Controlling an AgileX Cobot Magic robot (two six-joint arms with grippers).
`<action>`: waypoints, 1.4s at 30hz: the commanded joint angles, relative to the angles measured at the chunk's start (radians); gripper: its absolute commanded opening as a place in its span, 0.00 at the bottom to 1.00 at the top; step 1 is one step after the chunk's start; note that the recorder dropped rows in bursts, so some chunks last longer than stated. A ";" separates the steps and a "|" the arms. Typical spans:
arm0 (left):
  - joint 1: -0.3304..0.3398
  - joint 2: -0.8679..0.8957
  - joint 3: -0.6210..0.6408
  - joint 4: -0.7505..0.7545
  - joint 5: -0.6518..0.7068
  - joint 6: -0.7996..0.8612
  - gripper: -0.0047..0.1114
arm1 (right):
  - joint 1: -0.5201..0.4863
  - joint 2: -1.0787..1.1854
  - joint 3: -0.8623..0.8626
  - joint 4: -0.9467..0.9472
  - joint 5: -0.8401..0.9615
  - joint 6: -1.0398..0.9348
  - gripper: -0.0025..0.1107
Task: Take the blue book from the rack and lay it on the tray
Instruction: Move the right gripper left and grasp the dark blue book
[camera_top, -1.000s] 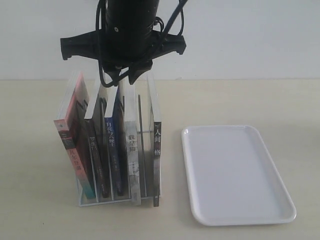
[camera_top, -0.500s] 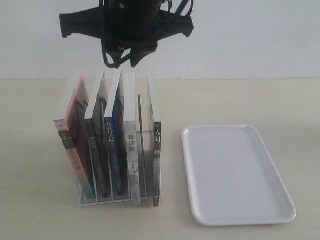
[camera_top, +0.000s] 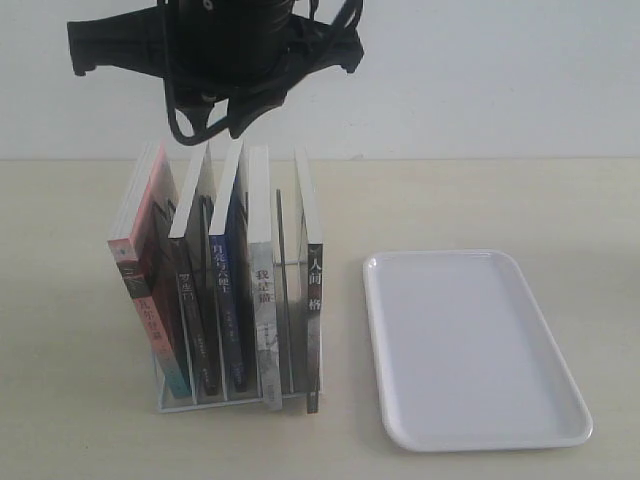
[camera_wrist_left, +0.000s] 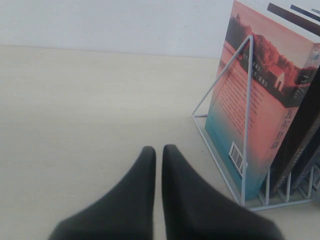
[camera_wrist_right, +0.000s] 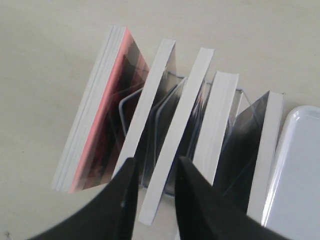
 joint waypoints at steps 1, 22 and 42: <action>0.001 -0.003 0.003 0.004 -0.005 -0.006 0.08 | 0.002 0.009 -0.004 -0.004 -0.003 0.010 0.25; 0.001 -0.003 0.003 0.004 -0.005 -0.006 0.08 | 0.002 0.131 -0.004 -0.007 -0.003 0.028 0.25; 0.001 -0.003 0.003 0.004 -0.005 -0.006 0.08 | 0.002 0.139 -0.004 -0.063 -0.003 0.065 0.25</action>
